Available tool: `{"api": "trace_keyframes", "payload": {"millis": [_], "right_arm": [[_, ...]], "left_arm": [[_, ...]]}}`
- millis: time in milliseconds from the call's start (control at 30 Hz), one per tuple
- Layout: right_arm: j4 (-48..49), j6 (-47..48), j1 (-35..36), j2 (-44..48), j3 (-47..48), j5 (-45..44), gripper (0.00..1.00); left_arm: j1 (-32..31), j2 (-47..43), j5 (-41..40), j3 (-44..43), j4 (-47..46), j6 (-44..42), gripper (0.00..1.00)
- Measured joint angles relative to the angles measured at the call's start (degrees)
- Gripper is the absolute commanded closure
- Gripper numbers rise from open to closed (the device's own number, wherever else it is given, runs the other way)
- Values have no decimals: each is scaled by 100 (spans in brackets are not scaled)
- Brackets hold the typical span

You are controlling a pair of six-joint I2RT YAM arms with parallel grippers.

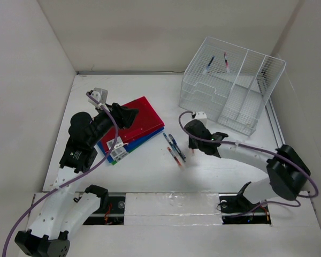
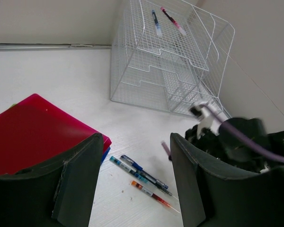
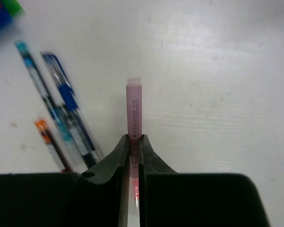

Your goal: Organize the desk

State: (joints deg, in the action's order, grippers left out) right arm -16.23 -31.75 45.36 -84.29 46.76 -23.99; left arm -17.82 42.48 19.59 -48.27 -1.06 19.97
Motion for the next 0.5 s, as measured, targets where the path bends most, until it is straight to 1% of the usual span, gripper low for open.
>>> {"api": "trace_keyframes", "payload": {"millis": [133, 200, 267, 333, 500], "right_arm": [[310, -2, -374, 920, 308, -114, 100], [796, -31, -737, 1231, 505, -72, 100], [1390, -72, -1099, 1292, 699, -46, 100], [1755, -118, -1482, 1071, 1003, -20, 100], [2175, -271, -2446, -59, 2208, 319, 100]], "left_arm": [[-2, 0, 37, 0, 0, 2, 46], [-2, 0, 39, 0, 0, 2, 46], [-2, 0, 39, 0, 0, 0, 46], [-2, -2, 37, -2, 0, 0, 46], [-2, -26, 22, 0, 2, -2, 46]]}}
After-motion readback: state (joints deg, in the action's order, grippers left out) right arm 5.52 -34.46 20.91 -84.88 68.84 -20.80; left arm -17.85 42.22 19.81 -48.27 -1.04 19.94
